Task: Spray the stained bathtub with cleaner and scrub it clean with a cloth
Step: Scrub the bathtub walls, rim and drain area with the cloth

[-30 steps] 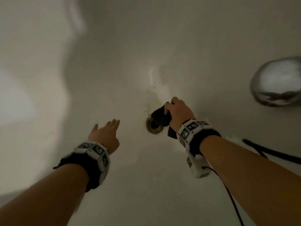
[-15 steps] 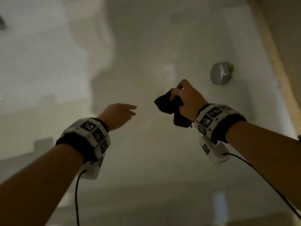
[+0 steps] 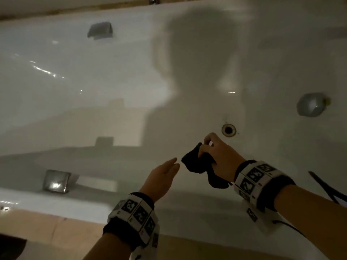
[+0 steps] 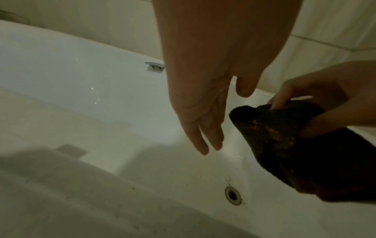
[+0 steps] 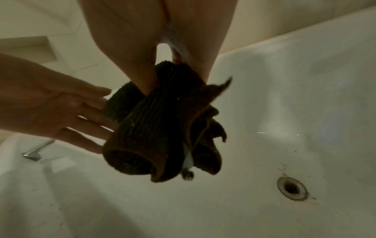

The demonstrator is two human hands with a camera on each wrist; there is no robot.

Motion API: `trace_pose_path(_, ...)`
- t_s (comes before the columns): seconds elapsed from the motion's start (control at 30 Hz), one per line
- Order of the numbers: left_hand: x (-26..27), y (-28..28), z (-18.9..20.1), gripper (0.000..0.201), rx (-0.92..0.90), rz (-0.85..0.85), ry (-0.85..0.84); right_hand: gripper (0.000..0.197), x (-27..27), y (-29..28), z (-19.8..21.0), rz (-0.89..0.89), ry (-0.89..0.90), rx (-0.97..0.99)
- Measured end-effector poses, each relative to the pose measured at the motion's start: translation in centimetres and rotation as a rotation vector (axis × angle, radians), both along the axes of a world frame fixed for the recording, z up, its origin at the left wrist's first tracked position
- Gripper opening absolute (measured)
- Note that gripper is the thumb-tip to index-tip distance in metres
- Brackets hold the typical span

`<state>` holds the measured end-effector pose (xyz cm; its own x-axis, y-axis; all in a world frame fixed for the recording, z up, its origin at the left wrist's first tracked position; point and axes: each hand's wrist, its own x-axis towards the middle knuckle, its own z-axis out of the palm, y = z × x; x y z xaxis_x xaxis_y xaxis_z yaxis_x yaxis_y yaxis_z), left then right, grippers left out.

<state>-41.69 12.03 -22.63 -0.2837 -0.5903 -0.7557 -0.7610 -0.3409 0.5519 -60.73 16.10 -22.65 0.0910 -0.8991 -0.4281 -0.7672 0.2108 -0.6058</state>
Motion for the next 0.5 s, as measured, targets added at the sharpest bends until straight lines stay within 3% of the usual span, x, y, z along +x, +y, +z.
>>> trace_pose_path(0.07,0.5,0.4,-0.1,0.043,0.019,0.119,0.076,0.022,1.1,0.3,0.3,0.022,-0.029,-0.04)
trace_pose_path(0.3,0.3,1.5,-1.3,0.022,-0.039,0.197,0.218,0.024,3.7,3.2,0.6,-0.023,-0.102,-0.108)
trace_pose_path(0.4,1.3,1.7,-2.0,0.01,-0.15,0.141,0.229,0.046,4.7,4.1,-0.5,-0.091,-0.102,-0.055)
trace_pose_path(0.5,3.2,1.5,-1.6,0.016,-0.205,0.113,0.268,0.085,6.6,4.1,-0.9,-0.193,-0.155,0.056)
